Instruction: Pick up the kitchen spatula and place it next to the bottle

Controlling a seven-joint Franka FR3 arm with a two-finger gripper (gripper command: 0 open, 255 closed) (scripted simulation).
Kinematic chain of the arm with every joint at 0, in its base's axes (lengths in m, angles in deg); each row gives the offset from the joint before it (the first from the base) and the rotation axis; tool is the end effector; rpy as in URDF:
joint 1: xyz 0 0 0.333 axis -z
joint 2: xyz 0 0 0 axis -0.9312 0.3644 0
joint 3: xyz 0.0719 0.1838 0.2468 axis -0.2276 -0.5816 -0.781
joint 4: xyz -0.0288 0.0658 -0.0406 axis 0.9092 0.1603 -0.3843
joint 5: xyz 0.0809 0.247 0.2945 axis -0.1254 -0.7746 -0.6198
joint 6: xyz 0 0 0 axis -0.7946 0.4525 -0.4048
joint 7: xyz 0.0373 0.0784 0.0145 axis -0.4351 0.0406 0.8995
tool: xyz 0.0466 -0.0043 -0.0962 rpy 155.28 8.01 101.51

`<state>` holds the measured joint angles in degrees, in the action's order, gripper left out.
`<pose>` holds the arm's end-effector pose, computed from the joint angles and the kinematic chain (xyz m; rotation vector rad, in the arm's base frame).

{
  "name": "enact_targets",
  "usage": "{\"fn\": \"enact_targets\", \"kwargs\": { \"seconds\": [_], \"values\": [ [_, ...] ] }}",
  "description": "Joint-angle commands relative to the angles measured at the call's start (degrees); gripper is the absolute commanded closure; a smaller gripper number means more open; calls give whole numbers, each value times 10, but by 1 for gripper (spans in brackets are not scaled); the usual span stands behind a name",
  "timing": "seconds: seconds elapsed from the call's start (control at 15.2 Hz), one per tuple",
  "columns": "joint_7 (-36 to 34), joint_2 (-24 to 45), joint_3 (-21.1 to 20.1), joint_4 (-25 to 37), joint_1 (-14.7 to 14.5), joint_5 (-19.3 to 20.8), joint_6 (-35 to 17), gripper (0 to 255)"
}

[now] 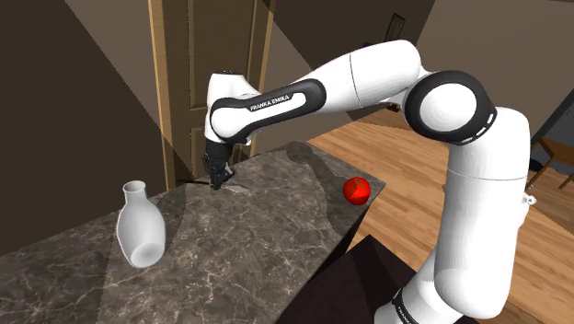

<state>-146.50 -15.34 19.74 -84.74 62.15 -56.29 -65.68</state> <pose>0.6022 0.2540 0.3507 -2.3686 1.9975 0.0793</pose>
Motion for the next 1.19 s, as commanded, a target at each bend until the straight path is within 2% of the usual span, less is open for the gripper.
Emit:
{"fn": "enact_targets", "kwargs": {
  "seconds": [0.0,1.12],
  "values": [
    [0,6,1,-5,0,2,-12,255],
    [-11,81,17,-33,-12,27,-112,255]
  ]
}}
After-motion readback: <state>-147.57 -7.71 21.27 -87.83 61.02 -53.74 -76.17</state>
